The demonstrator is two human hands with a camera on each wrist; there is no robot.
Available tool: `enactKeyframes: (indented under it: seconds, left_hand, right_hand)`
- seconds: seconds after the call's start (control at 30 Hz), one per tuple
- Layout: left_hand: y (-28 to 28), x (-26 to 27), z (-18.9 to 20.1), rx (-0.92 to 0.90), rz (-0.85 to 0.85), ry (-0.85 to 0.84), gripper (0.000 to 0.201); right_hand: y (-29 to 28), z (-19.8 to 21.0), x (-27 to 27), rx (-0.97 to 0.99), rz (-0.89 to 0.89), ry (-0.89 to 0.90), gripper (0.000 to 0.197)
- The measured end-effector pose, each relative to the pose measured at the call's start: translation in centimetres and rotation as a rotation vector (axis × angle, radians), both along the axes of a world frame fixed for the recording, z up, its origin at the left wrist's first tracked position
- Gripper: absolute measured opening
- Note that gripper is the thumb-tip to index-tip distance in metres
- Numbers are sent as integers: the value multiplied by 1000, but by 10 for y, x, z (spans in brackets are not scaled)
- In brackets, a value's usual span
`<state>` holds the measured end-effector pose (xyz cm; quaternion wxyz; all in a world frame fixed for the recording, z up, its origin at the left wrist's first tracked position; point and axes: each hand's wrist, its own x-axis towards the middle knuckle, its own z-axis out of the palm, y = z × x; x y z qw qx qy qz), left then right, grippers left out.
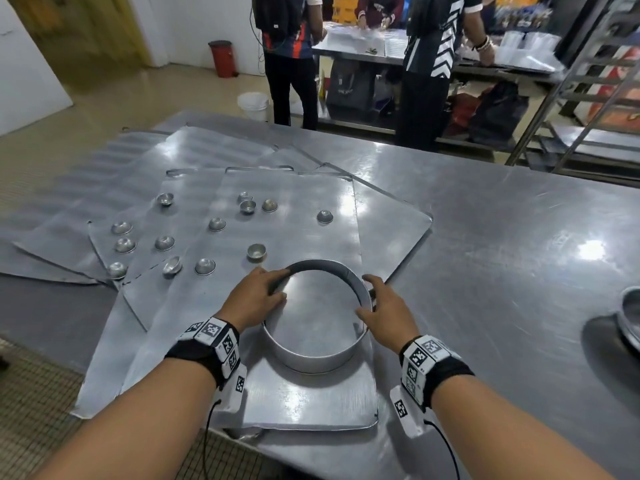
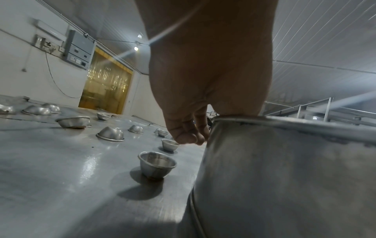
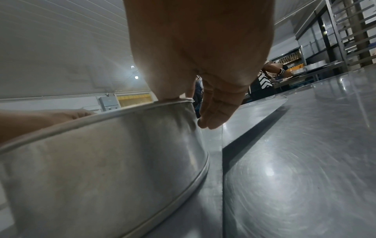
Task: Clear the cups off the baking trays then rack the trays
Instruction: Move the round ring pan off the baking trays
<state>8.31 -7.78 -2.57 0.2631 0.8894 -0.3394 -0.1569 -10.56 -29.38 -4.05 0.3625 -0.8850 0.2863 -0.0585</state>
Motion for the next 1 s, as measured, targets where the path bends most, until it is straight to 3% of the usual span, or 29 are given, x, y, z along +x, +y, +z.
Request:
enactKeyframes:
  seconds: [0.2,0.37,0.5,0.6,0.7,0.77,0.9,1.0]
  left_hand:
    - [4,2,1,-50,29,68,72]
    - [10,7,11,48,53,180,40]
    - [15,12,18,73,11,288,35]
    - [13,13,19,59,39,120,36]
    - [8,11,20,-1,93,87,44]
    - [8,8,22,50,94,131,48]
    - [15,4,21,75,85,414,42]
    - [15,2,20,14,98,428,46]
  right_hand:
    - [-1,0,-1,64,-26,35,47]
    - [-3,0,-1,115,-46,55,39]
    - [-2,5,0,114,-109,54,17]
    - [-6,10,-2,40,-141,95,27]
    - [-9,10,-3,82,-151,91,23]
    - [-10,10,-2,148,-140,64,30]
    - [-8,20,8,259,-60,62,43]
    - [-9,25,11,363,-64,73,49]
